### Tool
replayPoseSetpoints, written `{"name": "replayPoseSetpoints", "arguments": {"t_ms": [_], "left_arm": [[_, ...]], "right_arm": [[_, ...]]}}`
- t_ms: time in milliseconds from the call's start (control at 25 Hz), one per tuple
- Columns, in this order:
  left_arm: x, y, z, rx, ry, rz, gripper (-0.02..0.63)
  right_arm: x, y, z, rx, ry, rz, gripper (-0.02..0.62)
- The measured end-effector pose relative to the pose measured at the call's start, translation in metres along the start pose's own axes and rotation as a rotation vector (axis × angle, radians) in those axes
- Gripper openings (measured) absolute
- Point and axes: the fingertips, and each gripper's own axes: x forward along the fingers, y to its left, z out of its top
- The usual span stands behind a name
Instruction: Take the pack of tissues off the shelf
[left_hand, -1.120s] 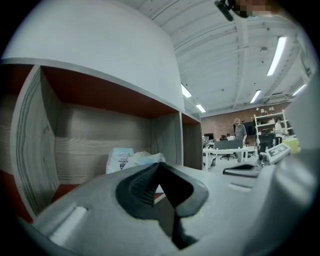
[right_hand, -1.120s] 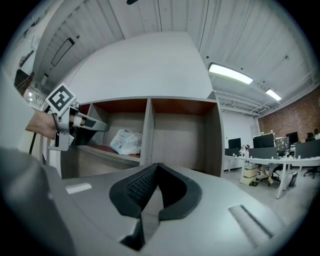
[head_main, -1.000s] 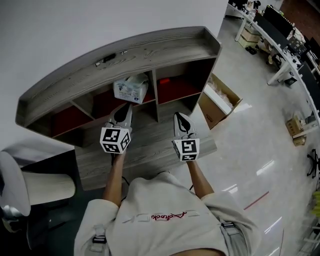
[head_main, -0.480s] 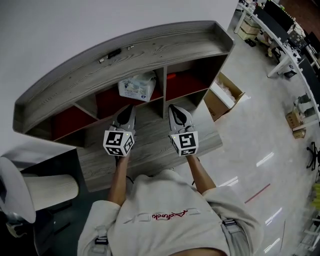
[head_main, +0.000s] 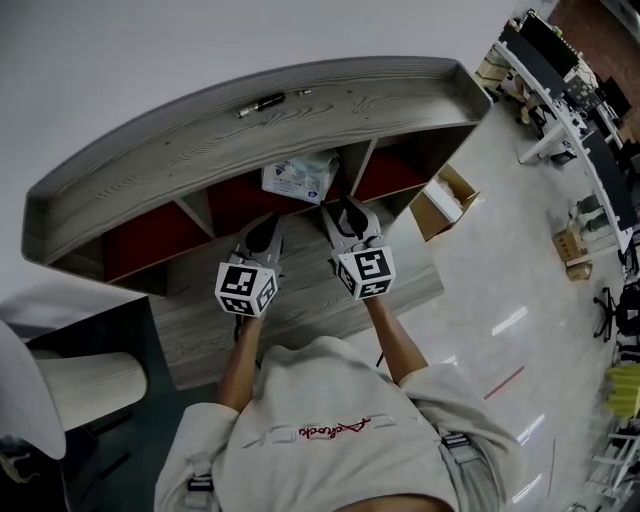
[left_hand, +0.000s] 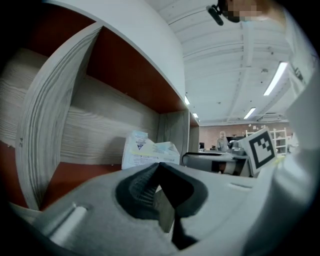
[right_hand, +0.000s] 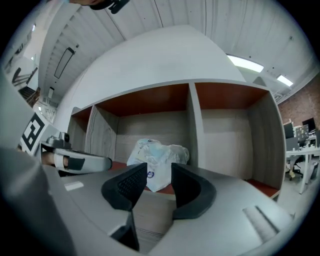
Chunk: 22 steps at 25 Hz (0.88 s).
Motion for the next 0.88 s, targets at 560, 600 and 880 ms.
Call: {"name": "replayPoseSetpoints", "arguments": {"t_ms": [560,600,880], "left_arm": [[-0.012,0.013,-0.008,-0.008,0.017,-0.024,-0.002],[-0.012,0.014,-0.009,-0.007,0.019,-0.022,-0.002],[-0.012,0.012,-0.006,-0.005,0.015,-0.011,-0.002]], "right_arm": [[0.035,-0.002,-0.013,-0.082,0.089,-0.085,0.048],[0.035,-0.001,-0.014,-0.092,0.093,-0.084,0.022],[0.022,0.004,-0.009,-0.134,0.066,-0.076,0.014]]}}
